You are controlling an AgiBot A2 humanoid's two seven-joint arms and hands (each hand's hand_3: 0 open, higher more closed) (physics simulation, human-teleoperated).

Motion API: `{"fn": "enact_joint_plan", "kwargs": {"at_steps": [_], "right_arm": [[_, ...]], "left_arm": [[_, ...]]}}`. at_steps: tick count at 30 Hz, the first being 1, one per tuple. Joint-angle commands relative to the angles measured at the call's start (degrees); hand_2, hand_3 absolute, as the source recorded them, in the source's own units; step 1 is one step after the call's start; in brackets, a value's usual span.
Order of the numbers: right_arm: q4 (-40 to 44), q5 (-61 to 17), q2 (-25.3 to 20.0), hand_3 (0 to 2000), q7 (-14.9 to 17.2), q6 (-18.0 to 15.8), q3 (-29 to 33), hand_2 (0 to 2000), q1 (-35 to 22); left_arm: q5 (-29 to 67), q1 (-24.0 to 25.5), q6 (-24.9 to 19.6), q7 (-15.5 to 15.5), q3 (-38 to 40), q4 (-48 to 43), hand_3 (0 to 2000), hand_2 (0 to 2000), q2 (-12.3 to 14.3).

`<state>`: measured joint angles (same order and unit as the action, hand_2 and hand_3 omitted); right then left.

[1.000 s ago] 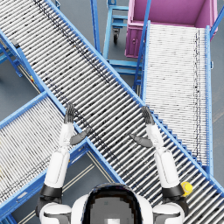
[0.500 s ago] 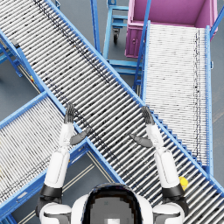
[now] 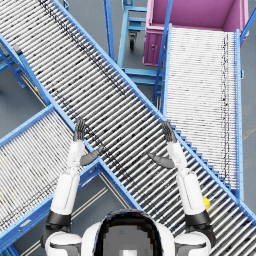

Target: Pick up the oil and place it on the left assembly line, put the cola on the right, and keep Sprite still

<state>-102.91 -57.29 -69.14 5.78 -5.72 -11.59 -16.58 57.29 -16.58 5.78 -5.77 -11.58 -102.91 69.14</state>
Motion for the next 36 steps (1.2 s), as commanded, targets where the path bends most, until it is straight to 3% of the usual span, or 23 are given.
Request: {"fn": "enact_joint_plan", "kwargs": {"at_steps": [1, 6, 19, 29, 36], "right_arm": [[0.47, 0.00, -0.74, 0, -1.64, 1.62, -0.57, 0, -1.03], [-0.75, 0.00, -2.31, 0, -5.00, 4.94, 1.52, 0, -2.29], [-3.25, 0.02, -5.08, 0, -5.77, 5.71, 9.00, 0, -4.84], [-4.56, -24.76, -6.16, 0, -5.78, 5.71, 11.02, 0, -5.04], [-6.18, -28.96, -6.59, 0, -5.78, 5.71, 11.22, 0, -3.76]], "left_arm": [[0.00, -0.74, -1.63, 1.63, -0.45, 1.26, 0, 0, 0.57], [0.00, -1.90, -4.99, 4.98, 3.18, -0.51, 0, 0, 2.00], [-0.02, -4.69, -5.77, 5.75, 11.53, -2.72, 0, 0, 4.40], [23.51, -5.10, -5.78, 5.76, 14.17, -3.87, 0, 0, 5.37], [26.51, -3.61, -5.78, 5.76, 15.01, -5.68, 0, 0, 5.87]]}}
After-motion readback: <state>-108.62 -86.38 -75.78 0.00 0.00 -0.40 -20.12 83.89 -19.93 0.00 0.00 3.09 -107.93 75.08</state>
